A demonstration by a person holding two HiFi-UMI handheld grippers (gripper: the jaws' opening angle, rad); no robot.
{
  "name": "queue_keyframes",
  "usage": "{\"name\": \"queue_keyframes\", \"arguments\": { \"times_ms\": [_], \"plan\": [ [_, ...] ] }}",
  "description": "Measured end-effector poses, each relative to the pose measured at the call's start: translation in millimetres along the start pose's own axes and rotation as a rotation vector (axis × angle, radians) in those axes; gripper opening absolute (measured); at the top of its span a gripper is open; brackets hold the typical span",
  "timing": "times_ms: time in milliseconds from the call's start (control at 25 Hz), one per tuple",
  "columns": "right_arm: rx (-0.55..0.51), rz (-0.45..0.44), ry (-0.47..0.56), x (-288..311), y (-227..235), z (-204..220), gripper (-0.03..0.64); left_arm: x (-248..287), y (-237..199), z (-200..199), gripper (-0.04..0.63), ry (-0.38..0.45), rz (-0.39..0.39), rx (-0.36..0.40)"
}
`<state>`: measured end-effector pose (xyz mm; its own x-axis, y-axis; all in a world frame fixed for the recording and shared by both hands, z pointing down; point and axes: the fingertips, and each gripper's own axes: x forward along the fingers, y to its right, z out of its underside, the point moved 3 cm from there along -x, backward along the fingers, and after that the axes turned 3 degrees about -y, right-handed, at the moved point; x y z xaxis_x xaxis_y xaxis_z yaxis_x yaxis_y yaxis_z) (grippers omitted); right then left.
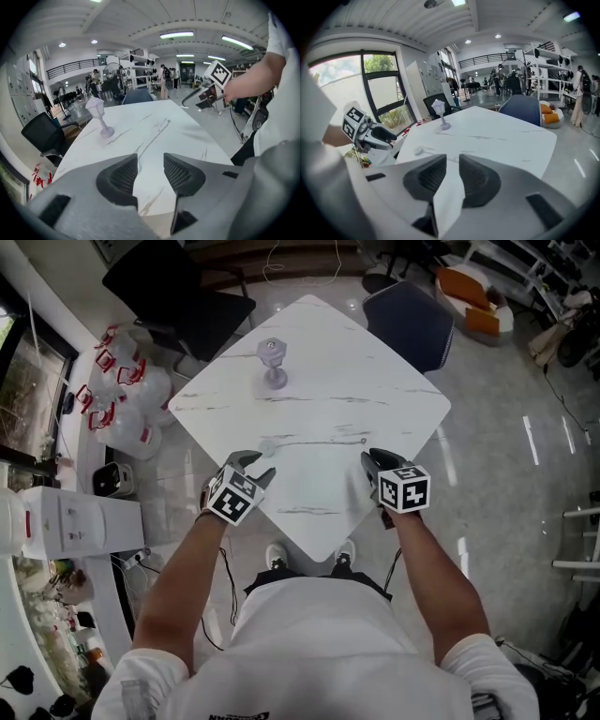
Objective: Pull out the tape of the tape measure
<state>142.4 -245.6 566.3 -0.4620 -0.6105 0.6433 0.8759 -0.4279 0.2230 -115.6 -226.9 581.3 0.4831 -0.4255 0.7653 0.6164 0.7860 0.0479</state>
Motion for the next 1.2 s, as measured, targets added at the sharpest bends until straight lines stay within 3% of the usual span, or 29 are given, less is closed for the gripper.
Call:
{"name": "queue_keyframes", "arguments": {
  "times_ms": [280,400,720,1200],
  "plan": [
    [0.029,-0.105,0.13,-71.2,-59.2,-4.3,0.074,-80.9,25.9,-33.4,0.109,0.29,-0.012,-0.227],
    [0.019,-0.111,0.159,-92.3,-74.3,-4.3,0.067,-102.3,32.6,-37.8,0.078,0.357,-0.031,-0.28],
    [-0.101,-0.119,0.196,-119.9,-104.2,-1.1,0.018,-124.0,67.6,-40.2,0.006,0.392,-0.032,-0.285],
    [-0.12,-0.15,0.188,-116.5,-107.7,6.1,0.005,-118.1,82.0,-50.0,0.005,0.37,-0.021,-0.245]
  ]
}}
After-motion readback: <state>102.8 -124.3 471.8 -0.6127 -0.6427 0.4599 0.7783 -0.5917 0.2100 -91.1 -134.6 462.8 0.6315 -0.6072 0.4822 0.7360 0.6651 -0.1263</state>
